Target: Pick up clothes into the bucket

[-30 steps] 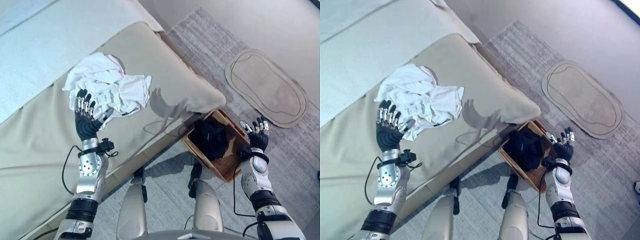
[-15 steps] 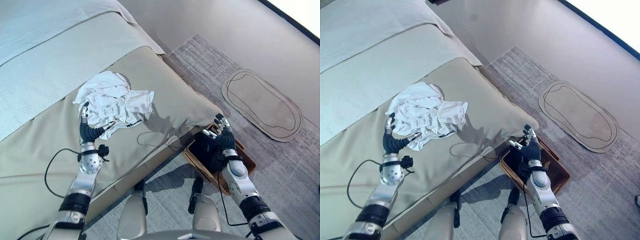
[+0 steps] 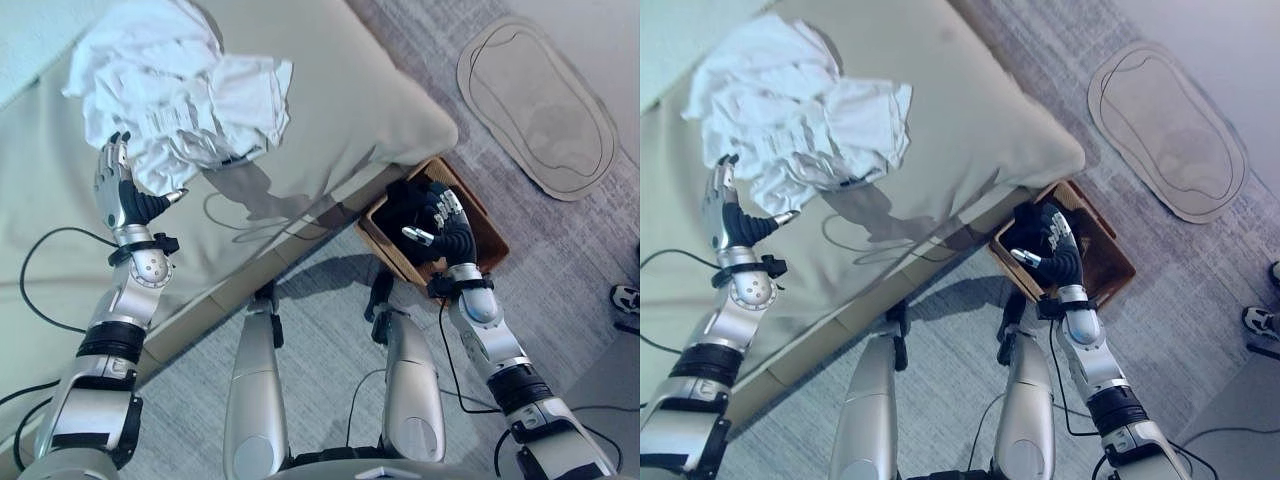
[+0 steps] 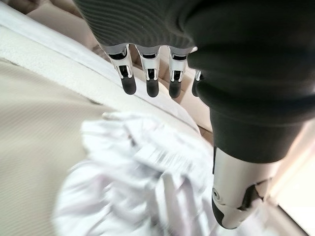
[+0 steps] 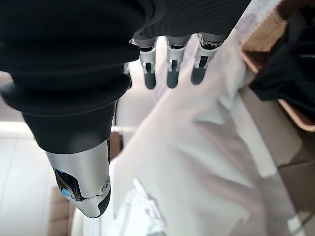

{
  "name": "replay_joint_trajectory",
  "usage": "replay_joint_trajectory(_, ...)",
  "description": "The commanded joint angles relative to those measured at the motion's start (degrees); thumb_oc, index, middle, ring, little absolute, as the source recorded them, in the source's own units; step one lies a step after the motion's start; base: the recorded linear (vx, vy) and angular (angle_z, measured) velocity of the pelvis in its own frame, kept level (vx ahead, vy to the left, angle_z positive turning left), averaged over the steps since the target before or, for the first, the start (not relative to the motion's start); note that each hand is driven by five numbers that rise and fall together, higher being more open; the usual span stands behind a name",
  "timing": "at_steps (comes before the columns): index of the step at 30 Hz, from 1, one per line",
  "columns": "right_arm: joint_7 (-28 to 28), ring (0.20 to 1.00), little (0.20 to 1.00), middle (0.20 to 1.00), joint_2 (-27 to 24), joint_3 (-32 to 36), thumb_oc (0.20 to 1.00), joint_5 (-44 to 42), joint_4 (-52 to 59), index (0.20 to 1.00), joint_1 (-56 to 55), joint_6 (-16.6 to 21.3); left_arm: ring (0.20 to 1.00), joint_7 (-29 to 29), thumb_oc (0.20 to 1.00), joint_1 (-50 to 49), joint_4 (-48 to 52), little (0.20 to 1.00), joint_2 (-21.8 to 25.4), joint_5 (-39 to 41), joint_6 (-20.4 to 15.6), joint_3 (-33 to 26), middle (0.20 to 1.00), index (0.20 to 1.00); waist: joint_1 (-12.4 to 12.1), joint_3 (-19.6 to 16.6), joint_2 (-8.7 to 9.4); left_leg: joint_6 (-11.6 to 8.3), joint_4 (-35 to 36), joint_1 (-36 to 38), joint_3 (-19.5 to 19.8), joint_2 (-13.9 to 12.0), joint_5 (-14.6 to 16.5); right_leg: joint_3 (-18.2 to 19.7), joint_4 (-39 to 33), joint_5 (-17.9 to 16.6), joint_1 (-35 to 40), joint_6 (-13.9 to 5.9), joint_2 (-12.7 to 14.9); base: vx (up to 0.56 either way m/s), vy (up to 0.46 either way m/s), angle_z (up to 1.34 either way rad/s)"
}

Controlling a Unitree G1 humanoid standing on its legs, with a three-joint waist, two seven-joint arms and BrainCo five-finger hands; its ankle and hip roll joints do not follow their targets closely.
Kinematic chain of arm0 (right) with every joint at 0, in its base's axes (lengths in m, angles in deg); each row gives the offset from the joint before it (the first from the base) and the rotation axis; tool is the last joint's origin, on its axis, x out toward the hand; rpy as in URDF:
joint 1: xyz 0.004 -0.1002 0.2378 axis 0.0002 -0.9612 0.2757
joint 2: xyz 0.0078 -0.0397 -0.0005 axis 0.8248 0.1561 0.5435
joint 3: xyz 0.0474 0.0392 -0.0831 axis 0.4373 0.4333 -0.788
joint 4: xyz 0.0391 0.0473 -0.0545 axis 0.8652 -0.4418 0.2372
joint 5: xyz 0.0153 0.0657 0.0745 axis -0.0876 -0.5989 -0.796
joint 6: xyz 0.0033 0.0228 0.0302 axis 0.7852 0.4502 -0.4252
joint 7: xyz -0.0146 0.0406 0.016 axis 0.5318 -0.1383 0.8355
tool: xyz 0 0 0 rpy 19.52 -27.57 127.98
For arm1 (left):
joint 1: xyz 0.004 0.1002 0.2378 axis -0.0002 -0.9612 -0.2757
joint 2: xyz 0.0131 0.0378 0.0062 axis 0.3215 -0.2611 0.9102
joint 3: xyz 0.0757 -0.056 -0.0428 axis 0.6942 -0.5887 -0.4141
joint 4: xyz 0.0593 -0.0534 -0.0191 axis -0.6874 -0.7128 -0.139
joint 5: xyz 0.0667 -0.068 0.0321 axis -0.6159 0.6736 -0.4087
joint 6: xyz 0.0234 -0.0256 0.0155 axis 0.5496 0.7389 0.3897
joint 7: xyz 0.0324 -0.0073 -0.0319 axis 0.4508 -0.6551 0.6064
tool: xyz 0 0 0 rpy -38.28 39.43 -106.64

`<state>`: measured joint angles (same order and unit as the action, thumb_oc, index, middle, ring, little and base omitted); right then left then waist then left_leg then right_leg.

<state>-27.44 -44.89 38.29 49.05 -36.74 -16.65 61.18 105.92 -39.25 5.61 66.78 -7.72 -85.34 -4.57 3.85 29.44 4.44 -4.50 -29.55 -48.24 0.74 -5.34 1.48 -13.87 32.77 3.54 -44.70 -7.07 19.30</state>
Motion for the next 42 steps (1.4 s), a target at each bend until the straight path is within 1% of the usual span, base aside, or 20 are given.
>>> replay_joint_trajectory(1, -1.91, 1.000, 1.000, 1.000, -1.27, 2.21, 1.000, 1.07, 5.70, 1.000, -2.08, 3.85, 1.000, 3.71, 1.000, 1.51, 3.96, 1.000, 3.13, -7.03, 2.52, -0.47, 1.000, 1.000, 0.82, -3.99, 0.82, 1.61, -6.61, -2.96, -1.61, 0.53, 6.67, 2.84, -2.36, -3.19, -2.57, -3.49, -1.07, -0.05, 0.030, -0.03)
replay_joint_trajectory(3, -1.92, 1.000, 1.000, 1.000, -1.27, 2.27, 1.000, 1.08, 5.70, 1.000, -2.04, 3.83, 1.000, 3.73, 1.000, 1.65, 3.91, 1.000, 3.11, -7.06, 2.56, -0.40, 1.000, 1.000, 0.78, -4.18, 0.80, 1.62, -6.79, -3.33, -1.61, 0.53, 6.72, 2.90, -2.18, -3.14, -2.96, -3.49, -1.06, -0.03, 0.018, -0.06)
replay_joint_trajectory(5, -2.37, 1.000, 1.000, 1.000, -1.56, 3.00, 1.000, 1.32, 5.93, 1.000, -1.63, 3.82, 1.000, 4.19, 1.000, 5.25, 3.66, 1.000, 4.59, -9.12, 4.11, 0.57, 1.000, 1.000, 1.37, -4.09, 0.90, 1.83, -7.75, -6.66, -1.24, 0.49, 6.65, 3.45, -1.04, -3.09, -6.45, -3.52, -1.03, -0.03, 0.031, -0.03)
replay_joint_trajectory(9, -2.29, 1.000, 1.000, 1.000, -1.86, 4.24, 1.000, 0.81, 6.31, 1.000, -2.20, 4.03, 1.000, 4.68, 1.000, 8.41, 4.06, 1.000, 6.46, -11.30, 5.57, 1.04, 1.000, 1.000, 2.25, -4.19, 0.87, 2.09, -8.54, -9.60, -1.10, 0.40, 6.77, 3.90, -0.09, -3.21, -9.84, -3.71, -1.10, -0.01, 0.030, -0.03)
replay_joint_trajectory(15, -1.44, 1.000, 1.000, 1.000, -1.64, 5.79, 1.000, -0.61, 6.02, 1.000, -3.73, 4.81, 1.000, 5.79, 1.000, 12.12, 5.28, 1.000, 9.51, -16.67, 7.39, 2.76, 1.000, 1.000, 3.34, -5.13, 0.85, 2.40, -9.02, -12.25, -0.87, 0.44, 7.12, 4.39, 0.26, -3.26, -12.67, -4.00, -0.97, 0.00, 0.004, -0.02)
replay_joint_trajectory(21, -0.30, 1.000, 1.000, 1.000, -1.57, 6.57, 1.000, -2.27, 5.59, 1.000, -4.28, 5.18, 1.000, 5.15, 1.000, 14.26, 8.81, 1.000, 11.55, -21.13, 6.78, 5.25, 1.000, 1.000, 3.88, -6.03, 0.61, 2.58, -9.00, -13.32, -0.99, 0.63, 7.43, 4.53, 0.13, -3.35, -13.89, -4.29, -0.92, 0.00, 0.003, -0.01)
replay_joint_trajectory(23, 0.02, 1.000, 1.000, 1.000, -1.26, 6.25, 1.000, -3.16, 4.97, 1.000, -3.75, 5.41, 1.000, 4.42, 1.000, 15.71, 9.80, 1.000, 12.47, -24.10, 6.19, 8.05, 1.000, 1.000, 4.24, -6.69, 0.35, 2.55, -8.50, -13.49, -1.08, 0.56, 7.45, 4.50, -0.47, -3.48, -14.05, -4.39, -0.93, 0.00, 0.000, 0.00)
replay_joint_trajectory(26, 0.19, 1.000, 1.000, 1.000, -1.24, 6.21, 1.000, -3.25, 4.83, 1.000, -3.54, 5.44, 1.000, 4.20, 1.000, 16.56, 9.30, 1.000, 12.73, -24.53, 6.30, 9.14, 1.000, 1.000, 4.23, -6.84, 0.35, 2.58, -8.35, -13.52, -1.09, 0.53, 7.42, 4.50, -0.60, -3.55, -14.14, -4.41, -0.97, 0.00, 0.000, 0.00)
replay_joint_trajectory(28, 0.73, 1.000, 1.000, 1.000, -1.68, 5.73, 1.000, -3.39, 5.12, 1.000, -3.06, 5.51, 1.000, 2.32, 1.000, 19.43, 6.97, 1.000, 13.68, -25.27, 6.99, 12.39, 1.000, 1.000, 4.69, -7.11, 0.31, 2.59, -8.47, -13.84, -1.29, 0.51, 7.40, 4.52, -0.79, -3.69, -14.40, -4.47, -1.12, 0.00, 0.000, 0.00)
replay_joint_trajectory(31, 0.81, 1.000, 1.000, 1.000, -1.98, 5.61, 1.000, -3.23, 5.25, 1.000, -2.50, 5.34, 1.000, 0.75, 1.000, 22.70, 2.89, 1.000, 14.10, -24.31, 7.47, 15.56, 1.000, 1.000, 5.05, -7.24, 0.38, 2.65, -8.43, -14.29, -1.28, 0.49, 7.33, 4.67, -0.93, -3.85, -14.77, -4.43, -1.31, 0.00, 0.000, 0.00)
replay_joint_trajectory(33, 0.68, 1.000, 1.000, 1.000, -2.14, 5.61, 1.000, -3.22, 5.15, 1.000, -1.89, 5.09, 1.000, -1.56, 1.000, 24.80, -0.52, 1.000, 14.42, -22.75, 7.53, 17.79, 1.000, 1.000, 5.18, -7.19, 0.44, 2.62, -8.43, -14.73, -1.41, 0.37, 7.18, 4.74, -1.08, -4.13, -15.13, -4.40, -1.33, 0.00, 0.002, -0.02)
replay_joint_trajectory(36, 0.75, 1.000, 1.000, 1.000, -2.13, 6.08, 1.000, -2.76, 5.18, 1.000, -1.52, 4.74, 1.000, -4.01, 1.000, 26.15, -2.58, 1.000, 14.78, -21.10, 7.00, 18.75, 1.000, 1.000, 5.42, -7.04, 0.50, 2.63, -8.54, -15.34, -1.58, 0.39, 7.07, 4.88, -1.03, -4.42, -15.95, -4.46, -1.49, 0.00, 0.000, -0.01)
replay_joint_trajectory(39, 1.06, 1.000, 1.000, 1.000, -2.37, 6.91, 1.000, -2.76, 5.39, 1.000, -1.68, 4.56, 1.000, -5.99, 1.000, 26.51, -3.77, 1.000, 15.94, -20.03, 5.74, 20.10, 1.000, 1.000, 5.53, -7.06, 0.42, 2.69, -8.86, -16.15, -1.70, 0.33, 6.96, 5.10, -0.67, -4.50, -16.73, -4.46, -1.62, 0.00, 0.003, -0.01)
replay_joint_trajectory(42, 1.26, 1.000, 1.000, 1.000, -2.40, 7.30, 1.000, -2.78, 5.31, 1.000, -1.82, 4.54, 1.000, -7.47, 1.000, 26.29, -4.65, 1.000, 16.01, -18.96, 4.70, 20.99, 1.000, 1.000, 5.57, -7.08, 0.29, 2.63, -8.99, -16.67, -1.80, 0.33, 6.80, 5.37, -0.54, -4.65, -17.32, -4.45, -1.67, 0.00, 0.000, 0.00)
